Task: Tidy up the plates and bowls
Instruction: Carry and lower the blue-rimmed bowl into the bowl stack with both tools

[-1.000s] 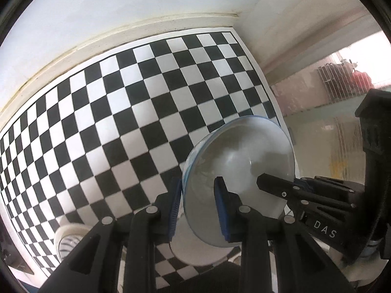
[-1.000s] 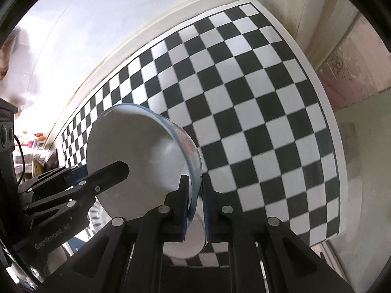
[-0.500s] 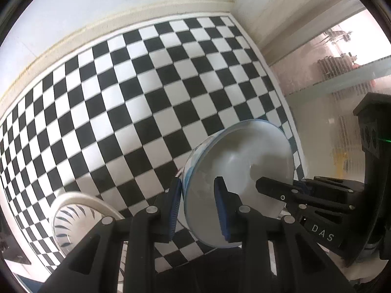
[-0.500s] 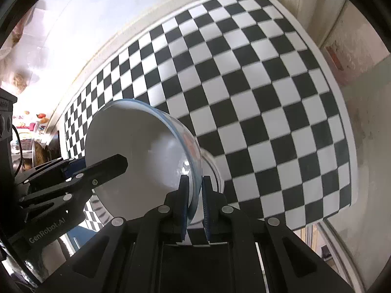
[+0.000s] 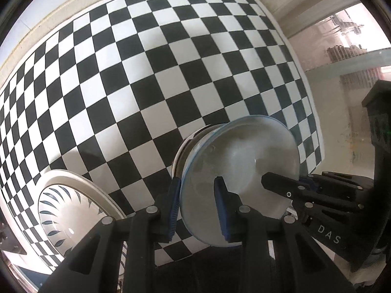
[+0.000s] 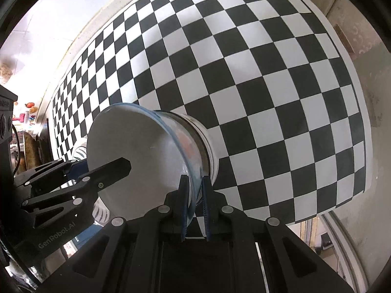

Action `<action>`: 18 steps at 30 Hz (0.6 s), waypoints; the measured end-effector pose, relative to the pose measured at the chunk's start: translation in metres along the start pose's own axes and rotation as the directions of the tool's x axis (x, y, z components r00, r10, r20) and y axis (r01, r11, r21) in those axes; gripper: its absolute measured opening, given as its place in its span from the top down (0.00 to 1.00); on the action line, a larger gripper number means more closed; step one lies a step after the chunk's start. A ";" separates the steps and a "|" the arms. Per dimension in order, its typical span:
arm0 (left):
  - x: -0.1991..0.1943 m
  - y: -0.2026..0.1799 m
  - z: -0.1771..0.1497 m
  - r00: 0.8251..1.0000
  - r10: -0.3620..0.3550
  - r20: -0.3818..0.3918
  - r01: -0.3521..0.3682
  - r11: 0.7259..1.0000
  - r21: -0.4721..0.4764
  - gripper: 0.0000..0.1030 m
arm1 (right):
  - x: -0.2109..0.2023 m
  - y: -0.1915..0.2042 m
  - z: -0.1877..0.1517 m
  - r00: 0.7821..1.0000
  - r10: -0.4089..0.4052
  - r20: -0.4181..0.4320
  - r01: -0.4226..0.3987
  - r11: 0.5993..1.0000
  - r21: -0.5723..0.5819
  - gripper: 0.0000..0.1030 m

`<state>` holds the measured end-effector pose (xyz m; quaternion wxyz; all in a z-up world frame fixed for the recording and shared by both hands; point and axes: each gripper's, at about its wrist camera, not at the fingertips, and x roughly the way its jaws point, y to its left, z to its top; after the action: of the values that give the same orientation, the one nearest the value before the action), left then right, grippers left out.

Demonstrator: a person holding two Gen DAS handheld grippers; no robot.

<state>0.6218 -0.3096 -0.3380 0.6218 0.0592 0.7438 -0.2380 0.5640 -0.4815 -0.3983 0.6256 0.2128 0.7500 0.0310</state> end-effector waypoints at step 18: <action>0.014 -0.008 -0.001 0.999 0.044 -0.026 -0.044 0.999 -0.004 0.76 | 0.001 0.024 0.007 0.990 -0.144 -0.014 0.142 0.986 -0.083 0.89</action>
<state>0.6150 -0.3195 -0.3486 0.6174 0.0770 0.7509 -0.2216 0.5777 -0.4614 -0.3933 0.6268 0.1323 0.7676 0.0191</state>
